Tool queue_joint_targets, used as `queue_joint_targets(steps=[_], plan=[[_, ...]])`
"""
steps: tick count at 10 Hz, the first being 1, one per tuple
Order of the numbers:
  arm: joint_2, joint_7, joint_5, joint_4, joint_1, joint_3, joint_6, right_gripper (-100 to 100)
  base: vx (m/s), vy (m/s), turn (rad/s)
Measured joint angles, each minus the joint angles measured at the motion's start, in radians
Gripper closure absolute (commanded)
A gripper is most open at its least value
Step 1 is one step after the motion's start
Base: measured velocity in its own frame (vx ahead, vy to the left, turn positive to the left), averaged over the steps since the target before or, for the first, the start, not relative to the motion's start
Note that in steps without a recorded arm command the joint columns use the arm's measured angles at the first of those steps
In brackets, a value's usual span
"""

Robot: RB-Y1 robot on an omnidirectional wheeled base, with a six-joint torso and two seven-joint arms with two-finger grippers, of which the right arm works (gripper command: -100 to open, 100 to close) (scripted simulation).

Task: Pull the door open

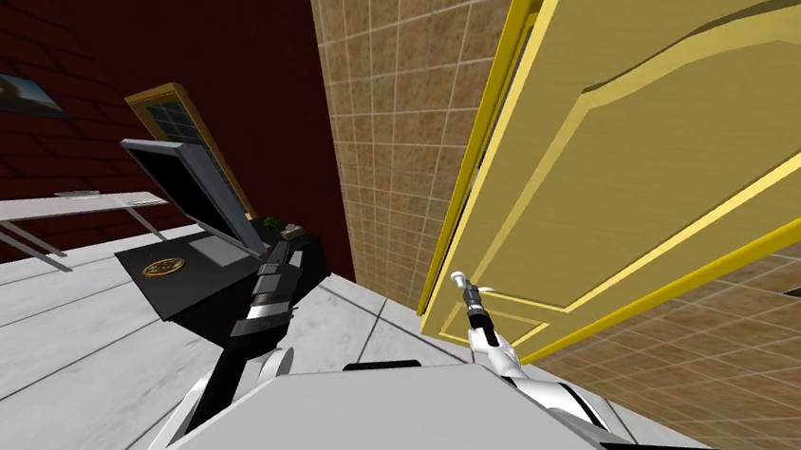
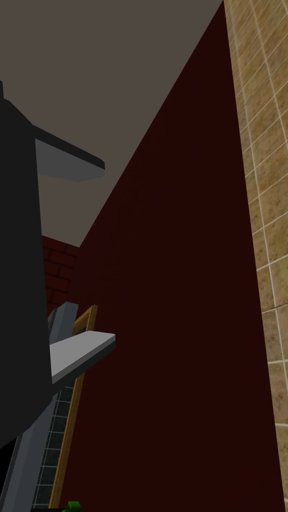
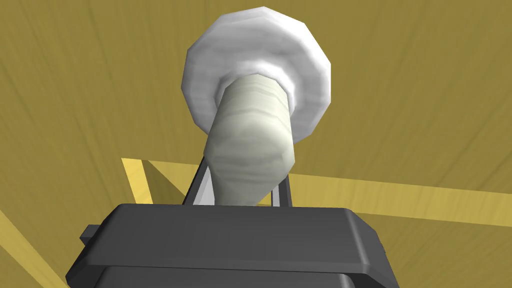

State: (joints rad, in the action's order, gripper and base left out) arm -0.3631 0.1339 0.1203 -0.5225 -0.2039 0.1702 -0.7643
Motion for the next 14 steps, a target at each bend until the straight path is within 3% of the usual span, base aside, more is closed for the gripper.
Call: queue_joint_targets(steps=[2,4,7,9,11,14], plan=[[-0.011,0.029,-0.014,-0.023,0.015,-0.025,0.005,100,-0.229,-0.061,0.125],[-0.022,0.056,-0.027,0.002,0.004,-0.048,-0.01,100,-0.208,-0.069,0.094],[-0.027,0.075,-0.036,-0.012,0.017,-0.065,-0.011,100,-0.142,-0.04,0.073],[-0.038,0.097,-0.046,-0.008,0.016,-0.083,-0.028,100,-0.218,-0.048,0.088],[-0.051,0.122,-0.059,-0.031,0.035,-0.105,-0.035,100,-0.263,-0.078,0.119],[-0.071,0.165,-0.081,-0.028,0.045,-0.143,-0.062,100,-0.237,-0.066,0.087]])
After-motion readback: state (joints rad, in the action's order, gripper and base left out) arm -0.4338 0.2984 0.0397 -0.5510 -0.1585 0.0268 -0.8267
